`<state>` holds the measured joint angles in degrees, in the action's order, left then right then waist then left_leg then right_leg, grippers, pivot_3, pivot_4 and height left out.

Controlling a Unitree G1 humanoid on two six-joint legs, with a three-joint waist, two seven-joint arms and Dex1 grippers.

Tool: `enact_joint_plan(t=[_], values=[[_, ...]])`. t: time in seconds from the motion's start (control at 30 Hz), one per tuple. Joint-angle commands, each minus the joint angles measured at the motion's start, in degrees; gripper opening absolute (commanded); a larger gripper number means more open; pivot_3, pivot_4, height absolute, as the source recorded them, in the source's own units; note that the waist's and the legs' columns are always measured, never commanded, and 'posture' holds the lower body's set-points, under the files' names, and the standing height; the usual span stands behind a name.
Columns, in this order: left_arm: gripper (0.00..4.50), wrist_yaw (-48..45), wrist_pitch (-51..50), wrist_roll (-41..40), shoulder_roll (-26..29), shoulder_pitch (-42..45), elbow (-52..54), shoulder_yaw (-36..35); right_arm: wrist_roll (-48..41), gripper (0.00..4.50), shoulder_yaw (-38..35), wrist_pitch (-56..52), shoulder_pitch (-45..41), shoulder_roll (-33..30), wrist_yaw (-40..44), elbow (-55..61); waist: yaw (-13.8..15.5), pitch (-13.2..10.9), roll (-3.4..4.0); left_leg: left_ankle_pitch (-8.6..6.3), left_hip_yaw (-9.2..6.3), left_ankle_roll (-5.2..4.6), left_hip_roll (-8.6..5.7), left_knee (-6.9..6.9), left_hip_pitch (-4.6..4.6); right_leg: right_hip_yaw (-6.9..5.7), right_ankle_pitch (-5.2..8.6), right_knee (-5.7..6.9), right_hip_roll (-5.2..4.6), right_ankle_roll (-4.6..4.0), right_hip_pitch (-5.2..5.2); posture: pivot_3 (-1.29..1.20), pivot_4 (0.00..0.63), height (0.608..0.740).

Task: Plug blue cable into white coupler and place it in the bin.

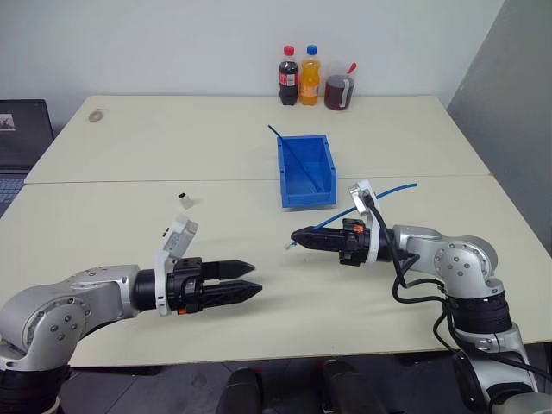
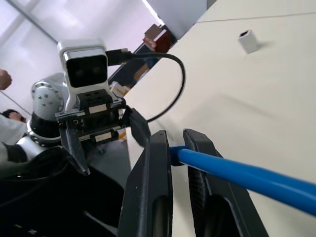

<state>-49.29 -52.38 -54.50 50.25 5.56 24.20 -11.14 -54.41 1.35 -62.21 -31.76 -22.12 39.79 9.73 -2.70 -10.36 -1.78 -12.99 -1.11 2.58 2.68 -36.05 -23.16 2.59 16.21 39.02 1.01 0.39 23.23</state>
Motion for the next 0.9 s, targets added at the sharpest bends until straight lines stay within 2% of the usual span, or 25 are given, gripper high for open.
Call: enact_joint_plan(t=[0.03, 0.1, 0.27, 0.43, 0.7, 0.9], values=[[4.37, 13.2, 11.0, 18.9, -2.9, 0.6, -2.8, 4.1, 1.9, 0.15, -0.5, 3.6, -0.4, 0.6, 1.0, 0.1, 0.1, 0.0, 0.01, 0.00, -0.01, 0.00, 0.00, 0.00, -0.03, 0.01, 0.00, 0.00, 0.00, 0.00, 0.02, 0.00, 0.150, 0.740], [4.48, 21.2, 14.3, 26.5, -6.4, 0.8, -4.8, 5.8, 4.1, 0.15, 0.1, 5.8, -0.5, 1.1, 0.9, -0.6, 0.2, 0.0, 0.01, 0.00, 0.00, 0.00, 0.00, 0.00, -0.03, 0.03, 0.00, -0.01, -0.04, 0.00, 0.01, 0.00, 0.150, 0.740], [4.48, 40.6, 14.9, 38.8, -17.4, 2.9, -8.2, 6.1, 6.7, 0.15, 0.9, 8.1, -0.7, 1.8, 1.4, -2.2, 0.9, 0.0, 0.00, 0.00, -0.03, 0.00, 0.00, -0.04, -0.18, -0.01, -0.04, -0.04, -0.09, 0.05, 0.07, 0.00, 0.150, 0.740], [4.48, 53.4, 17.6, 46.9, -25.6, 6.0, -15.0, 4.3, 8.3, 0.15, 0.9, 9.2, -1.5, 2.2, 1.5, -3.3, 1.1, 0.0, -0.09, 0.00, -0.14, 0.00, -0.03, -0.11, -0.28, -0.10, -0.17, 0.00, -0.13, -0.05, 0.10, 0.00, 0.150, 0.740], [4.48, 59.2, 25.1, 45.3, -36.2, 21.1, -36.2, -1.3, 11.0, 0.15, 0.4, 10.7, -2.9, 2.2, 1.6, -5.2, 1.2, 0.1, -0.10, 0.01, -0.18, 0.01, -0.09, -0.31, -0.30, -0.21, -0.31, 0.06, -0.08, 0.00, 0.02, 0.00, 0.150, 0.740], [4.48, 60.2, 28.7, 44.5, -40.3, 27.7, -46.2, -3.9, 12.1, 0.15, 0.3, 10.8, -3.2, 1.7, 1.7, -5.1, 1.2, 0.1, -0.10, 0.00, -0.14, 0.01, -0.16, -0.45, -0.46, -0.25, -0.40, -0.01, -0.13, 0.08, 0.03, 0.00, 0.150, 0.740]])
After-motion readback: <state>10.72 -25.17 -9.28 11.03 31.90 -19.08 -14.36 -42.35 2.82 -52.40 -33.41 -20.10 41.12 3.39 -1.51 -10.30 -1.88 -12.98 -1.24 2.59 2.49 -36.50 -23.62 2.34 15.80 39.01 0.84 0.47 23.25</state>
